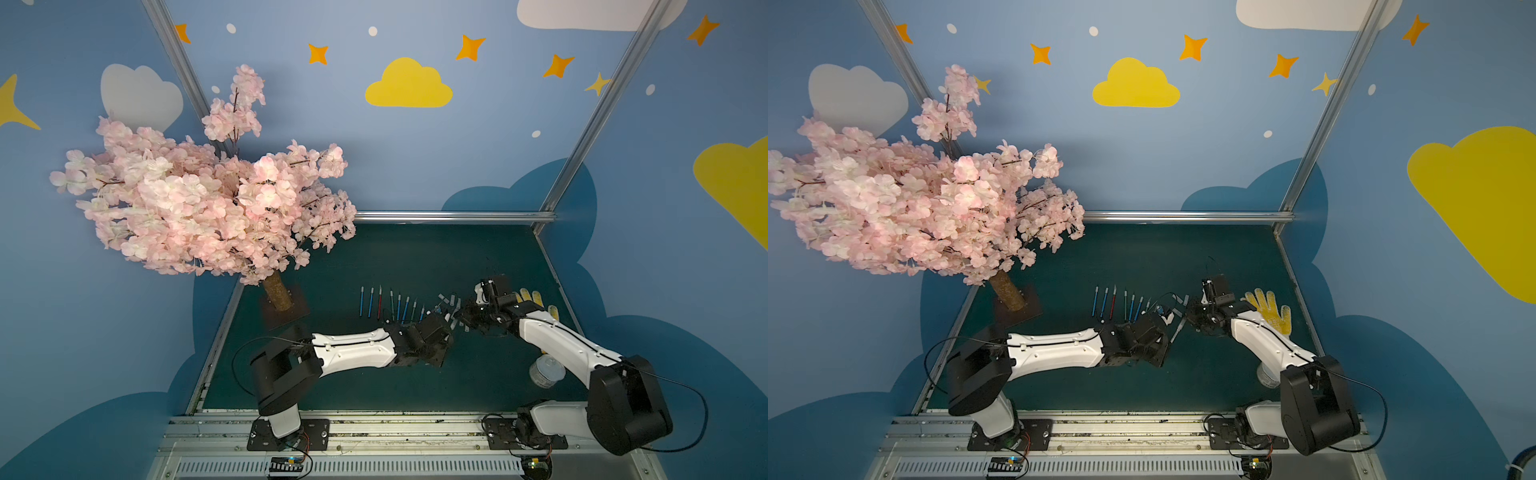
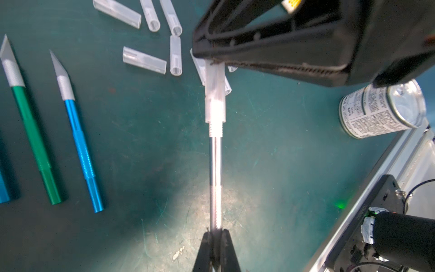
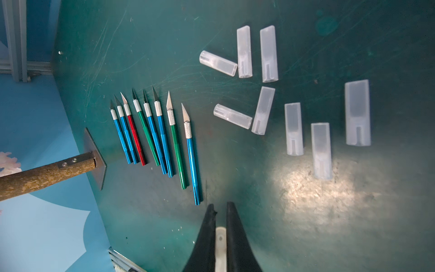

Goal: Remove protective caps from carving knives
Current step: Remove the protective sleeve from the carving knife.

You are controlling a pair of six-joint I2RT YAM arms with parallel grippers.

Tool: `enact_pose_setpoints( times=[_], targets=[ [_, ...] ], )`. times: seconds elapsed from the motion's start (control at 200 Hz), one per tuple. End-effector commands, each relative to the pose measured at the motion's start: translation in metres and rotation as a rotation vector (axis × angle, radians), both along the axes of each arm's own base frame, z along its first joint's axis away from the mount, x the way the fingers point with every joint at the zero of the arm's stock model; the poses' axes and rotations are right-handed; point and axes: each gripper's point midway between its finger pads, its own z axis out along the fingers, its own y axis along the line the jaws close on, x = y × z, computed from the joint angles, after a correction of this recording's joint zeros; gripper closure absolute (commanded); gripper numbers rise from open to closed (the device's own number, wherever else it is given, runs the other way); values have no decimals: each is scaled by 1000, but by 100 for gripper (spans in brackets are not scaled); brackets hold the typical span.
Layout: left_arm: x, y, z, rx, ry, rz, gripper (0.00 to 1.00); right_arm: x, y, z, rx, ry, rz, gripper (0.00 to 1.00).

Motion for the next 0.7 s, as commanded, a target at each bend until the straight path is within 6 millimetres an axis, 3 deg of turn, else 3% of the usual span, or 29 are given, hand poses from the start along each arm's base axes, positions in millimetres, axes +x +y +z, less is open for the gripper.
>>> enact_pose_setpoints(
  times=[0.0,0.691],
  targets=[
    [-13,14,-8,49,38,-4,94,22,-13,25,-20,-88,-64,99],
    [-21,18,-16,36,56,-7,94,32,-37,37,-27,-114,-158,100]
  ],
)
